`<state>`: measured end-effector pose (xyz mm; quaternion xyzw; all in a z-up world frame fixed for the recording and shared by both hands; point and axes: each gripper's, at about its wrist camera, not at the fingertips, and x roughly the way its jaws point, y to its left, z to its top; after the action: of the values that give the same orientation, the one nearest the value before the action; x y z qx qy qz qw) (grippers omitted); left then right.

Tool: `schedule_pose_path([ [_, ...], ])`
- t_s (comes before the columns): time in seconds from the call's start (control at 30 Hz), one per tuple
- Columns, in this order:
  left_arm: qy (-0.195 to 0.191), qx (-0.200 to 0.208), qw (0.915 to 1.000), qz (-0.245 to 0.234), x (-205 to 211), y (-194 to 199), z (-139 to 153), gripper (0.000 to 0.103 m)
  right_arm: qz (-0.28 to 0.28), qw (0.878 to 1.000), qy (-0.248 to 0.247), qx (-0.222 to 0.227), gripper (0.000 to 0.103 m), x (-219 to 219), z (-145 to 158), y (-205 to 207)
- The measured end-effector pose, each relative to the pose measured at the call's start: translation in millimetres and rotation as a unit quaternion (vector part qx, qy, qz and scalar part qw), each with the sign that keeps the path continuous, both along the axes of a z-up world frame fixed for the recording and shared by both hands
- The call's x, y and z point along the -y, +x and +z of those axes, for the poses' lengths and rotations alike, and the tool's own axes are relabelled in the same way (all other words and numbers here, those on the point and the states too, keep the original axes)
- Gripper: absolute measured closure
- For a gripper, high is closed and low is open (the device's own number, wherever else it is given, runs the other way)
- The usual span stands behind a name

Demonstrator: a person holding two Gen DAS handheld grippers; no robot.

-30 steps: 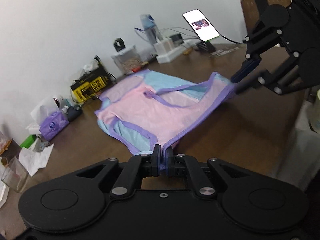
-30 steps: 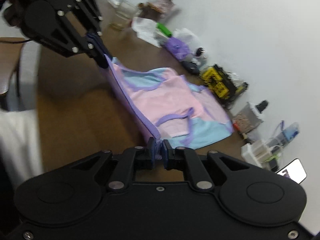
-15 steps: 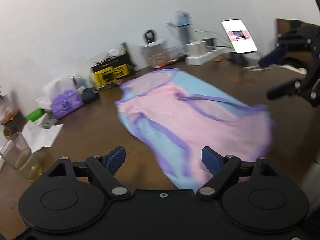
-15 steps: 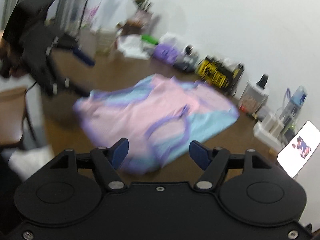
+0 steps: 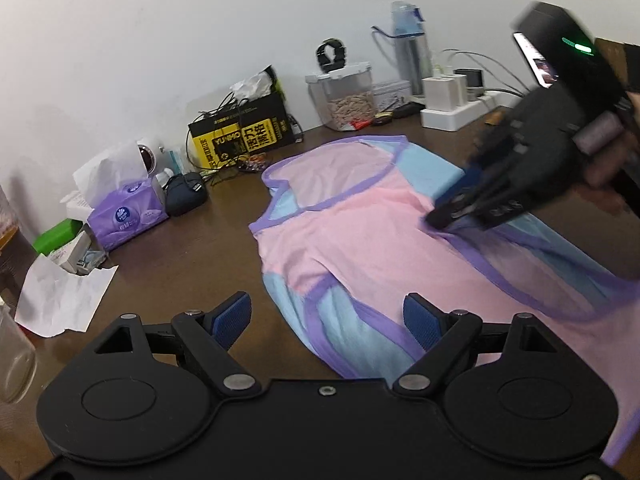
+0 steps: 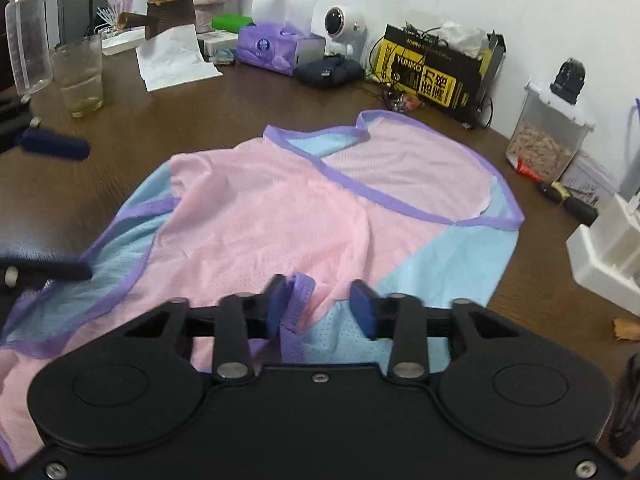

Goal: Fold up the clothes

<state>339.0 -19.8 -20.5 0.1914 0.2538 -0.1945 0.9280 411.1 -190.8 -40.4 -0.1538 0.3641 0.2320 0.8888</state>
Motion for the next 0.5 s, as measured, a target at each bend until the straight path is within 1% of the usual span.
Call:
schedule_pose_path([
  [0.13, 0.006, -0.005, 0.9999, -0.014, 7, 16, -1, 0.021, -0.038, 0.998, 0.023, 0.034, 0.097, 26, 9, -17],
  [0.2, 0.005, -0.008, 0.9998, -0.016, 10, 23, -2, 0.021, -0.069, 0.996, 0.035, 0.045, 0.097, 46, 13, -25],
  [0.27, -0.001, -0.013, 0.9998, -0.012, 12, 33, -3, 0.021, -0.085, 0.995, 0.036, 0.044, 0.097, 58, 12, -28],
  [0.37, -0.019, -0.026, 0.9995, -0.008, 13, 44, -4, 0.021, -0.083, 0.995, 0.027, 0.042, 0.096, 60, 10, -31],
  [0.43, -0.025, -0.034, 0.999, -0.012, 15, 46, -6, 0.021, -0.076, 0.996, 0.018, 0.046, 0.088, 56, 9, -35],
  [0.47, -0.019, -0.036, 0.999, -0.019, 19, 45, -8, 0.021, -0.075, 0.996, 0.016, 0.048, 0.075, 56, 9, -36],
  [0.5, -0.013, -0.035, 0.999, -0.023, 21, 44, -9, 0.021, -0.07, 0.996, 0.015, 0.056, 0.069, 52, 11, -34],
])
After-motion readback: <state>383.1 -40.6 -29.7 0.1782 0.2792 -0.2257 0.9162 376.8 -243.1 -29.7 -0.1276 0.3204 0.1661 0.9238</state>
